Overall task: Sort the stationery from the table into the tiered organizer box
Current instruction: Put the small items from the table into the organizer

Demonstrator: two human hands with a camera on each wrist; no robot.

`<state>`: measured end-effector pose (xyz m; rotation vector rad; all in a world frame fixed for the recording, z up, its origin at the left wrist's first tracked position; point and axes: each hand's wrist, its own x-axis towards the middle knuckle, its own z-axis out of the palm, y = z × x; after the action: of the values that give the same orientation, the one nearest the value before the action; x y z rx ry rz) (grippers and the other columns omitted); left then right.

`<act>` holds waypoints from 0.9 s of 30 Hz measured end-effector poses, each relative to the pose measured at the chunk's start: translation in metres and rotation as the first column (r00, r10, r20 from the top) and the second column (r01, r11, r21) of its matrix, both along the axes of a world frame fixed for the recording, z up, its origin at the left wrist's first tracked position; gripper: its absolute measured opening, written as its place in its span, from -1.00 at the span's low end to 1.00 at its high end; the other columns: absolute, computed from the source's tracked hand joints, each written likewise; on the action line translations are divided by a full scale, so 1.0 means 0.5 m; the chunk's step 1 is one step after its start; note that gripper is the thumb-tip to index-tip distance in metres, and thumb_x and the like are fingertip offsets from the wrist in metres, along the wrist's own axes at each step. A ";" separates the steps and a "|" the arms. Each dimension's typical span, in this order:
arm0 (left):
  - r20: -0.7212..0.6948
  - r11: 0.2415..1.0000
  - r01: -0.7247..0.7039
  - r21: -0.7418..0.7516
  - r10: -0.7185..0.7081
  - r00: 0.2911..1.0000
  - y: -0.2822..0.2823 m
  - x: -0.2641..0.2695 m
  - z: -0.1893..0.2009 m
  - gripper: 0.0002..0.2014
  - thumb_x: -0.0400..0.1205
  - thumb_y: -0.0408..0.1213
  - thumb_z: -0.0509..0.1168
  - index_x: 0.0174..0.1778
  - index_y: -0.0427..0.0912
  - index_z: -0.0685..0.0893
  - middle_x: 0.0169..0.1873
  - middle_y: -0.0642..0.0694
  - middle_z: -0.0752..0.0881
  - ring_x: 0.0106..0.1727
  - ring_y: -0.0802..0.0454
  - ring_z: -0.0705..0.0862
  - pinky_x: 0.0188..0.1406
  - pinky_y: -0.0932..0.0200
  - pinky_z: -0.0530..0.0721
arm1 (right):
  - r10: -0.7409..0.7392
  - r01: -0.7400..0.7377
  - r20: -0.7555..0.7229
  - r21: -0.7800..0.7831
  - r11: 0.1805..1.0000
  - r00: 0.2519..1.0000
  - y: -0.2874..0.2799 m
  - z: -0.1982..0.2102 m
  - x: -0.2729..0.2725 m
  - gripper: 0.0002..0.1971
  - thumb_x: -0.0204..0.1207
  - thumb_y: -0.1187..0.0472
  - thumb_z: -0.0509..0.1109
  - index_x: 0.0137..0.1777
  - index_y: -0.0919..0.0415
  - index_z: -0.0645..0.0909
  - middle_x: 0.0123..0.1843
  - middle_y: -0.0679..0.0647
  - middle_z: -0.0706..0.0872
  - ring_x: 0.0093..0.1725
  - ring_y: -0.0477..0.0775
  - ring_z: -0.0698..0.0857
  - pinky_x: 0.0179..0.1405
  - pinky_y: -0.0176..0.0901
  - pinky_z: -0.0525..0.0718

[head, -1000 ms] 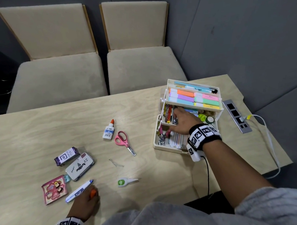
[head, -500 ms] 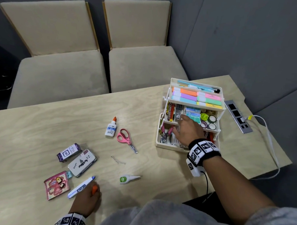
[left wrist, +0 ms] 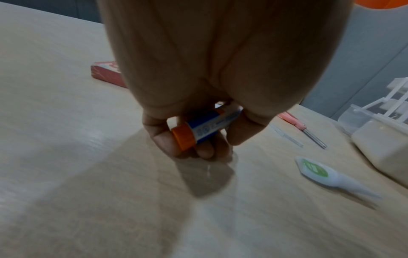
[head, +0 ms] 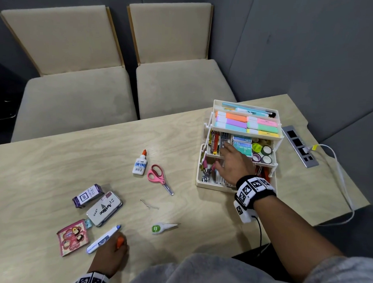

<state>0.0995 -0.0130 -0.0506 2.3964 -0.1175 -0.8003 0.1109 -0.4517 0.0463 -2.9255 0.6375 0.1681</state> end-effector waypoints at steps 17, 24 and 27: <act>-0.028 0.998 0.060 0.017 -0.060 0.998 -0.008 0.009 0.016 -0.69 0.52 -0.41 0.41 -0.32 0.14 0.54 -0.38 -0.15 0.66 -0.24 -0.02 0.66 -0.15 0.10 0.59 | -0.125 0.041 0.203 0.371 0.928 0.971 -0.022 0.045 0.003 -0.73 0.50 0.12 0.41 0.16 0.06 0.48 0.20 0.02 0.44 0.06 0.14 0.59 -0.02 0.03 0.63; 0.046 0.991 0.134 -0.030 -0.133 0.990 -0.100 0.073 0.073 -0.94 0.45 0.01 0.13 -0.28 0.18 0.47 -0.42 -0.05 0.64 -0.29 0.00 0.62 -0.24 0.11 0.51 | -0.179 0.018 0.267 0.510 0.860 0.947 -0.104 0.112 0.058 -0.59 0.56 0.49 0.20 0.33 0.14 0.54 0.21 0.09 0.36 0.06 0.01 0.49 0.22 -0.25 0.44; 0.035 0.992 0.124 -0.009 -0.124 0.992 -0.116 0.077 0.061 -0.77 0.47 0.06 0.13 -0.12 0.07 0.60 -0.23 -0.07 0.76 -0.09 -0.13 0.70 -0.09 0.08 0.56 | -0.120 -0.003 0.258 0.431 0.902 0.959 -0.150 0.129 0.106 -0.39 0.55 0.55 0.14 0.58 0.14 0.43 0.23 0.08 0.28 0.17 0.03 0.48 0.44 -0.32 0.35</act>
<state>0.1381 -0.0708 -0.0203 2.4120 -0.2862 -0.8123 0.1639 -0.5266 0.1109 -2.4392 0.5583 -0.1022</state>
